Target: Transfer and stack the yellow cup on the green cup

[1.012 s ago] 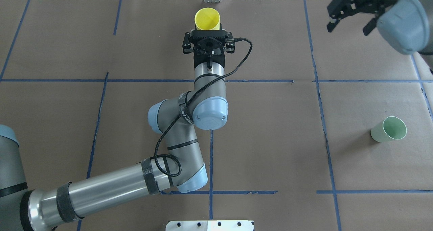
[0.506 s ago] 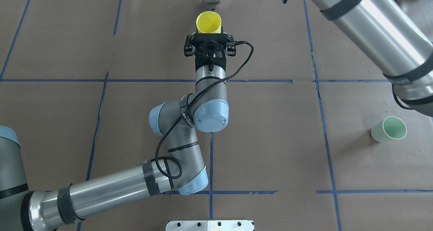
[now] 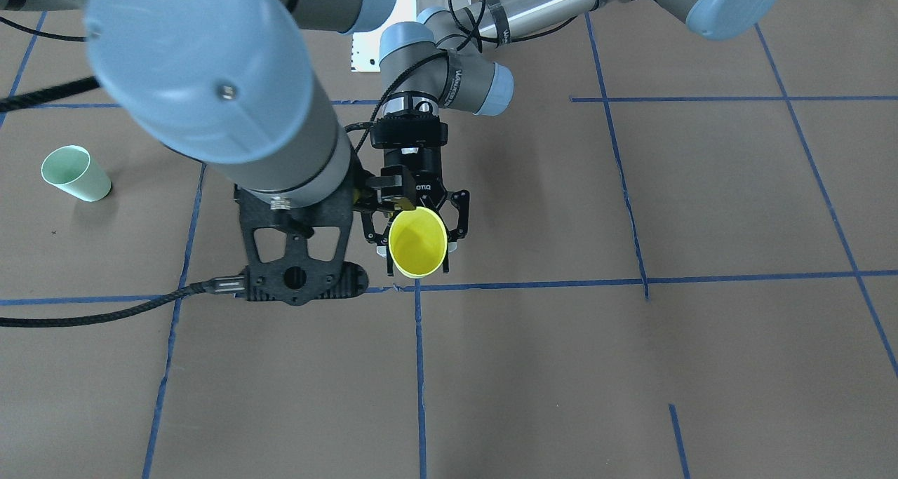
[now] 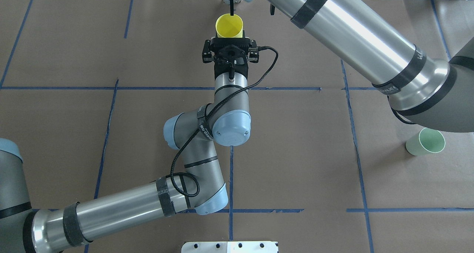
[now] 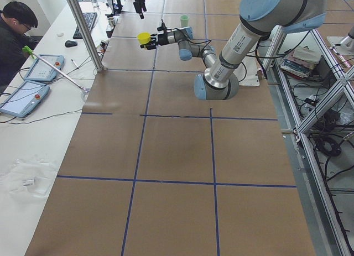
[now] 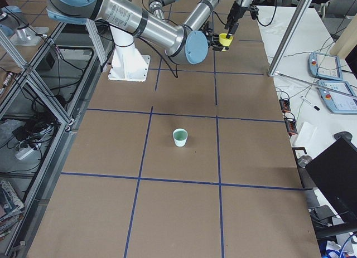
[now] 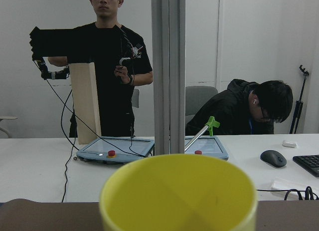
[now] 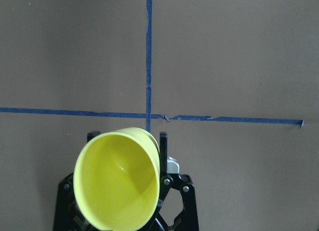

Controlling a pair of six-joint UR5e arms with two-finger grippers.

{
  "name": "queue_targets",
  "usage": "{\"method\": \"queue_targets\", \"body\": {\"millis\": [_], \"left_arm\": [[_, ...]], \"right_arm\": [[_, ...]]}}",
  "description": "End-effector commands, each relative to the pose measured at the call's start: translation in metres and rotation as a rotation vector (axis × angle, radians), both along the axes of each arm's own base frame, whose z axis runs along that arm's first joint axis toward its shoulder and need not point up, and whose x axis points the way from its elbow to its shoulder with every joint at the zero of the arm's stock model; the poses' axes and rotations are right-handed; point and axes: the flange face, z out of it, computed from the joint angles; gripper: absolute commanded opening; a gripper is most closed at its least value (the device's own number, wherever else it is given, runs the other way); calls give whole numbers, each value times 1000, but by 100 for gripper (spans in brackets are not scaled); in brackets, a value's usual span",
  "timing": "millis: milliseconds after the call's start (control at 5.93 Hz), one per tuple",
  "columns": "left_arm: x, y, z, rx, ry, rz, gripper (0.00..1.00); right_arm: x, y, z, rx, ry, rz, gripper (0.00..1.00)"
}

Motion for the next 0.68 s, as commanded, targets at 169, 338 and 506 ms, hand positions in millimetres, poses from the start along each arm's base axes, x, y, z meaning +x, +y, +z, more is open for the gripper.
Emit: {"method": "queue_targets", "body": {"millis": [169, 338, 506], "left_arm": [[0, 0, 0, 0, -1, 0, 38], [0, 1, 2, 0, -2, 2, 38], [-1, 0, 0, 0, 1, 2, 38]], "right_arm": [[-34, -12, 28, 52, 1, -17, 91], [-37, -14, 37, 63, -6, -17, 88], [-46, -15, 41, 59, -13, -2, 83]]}}
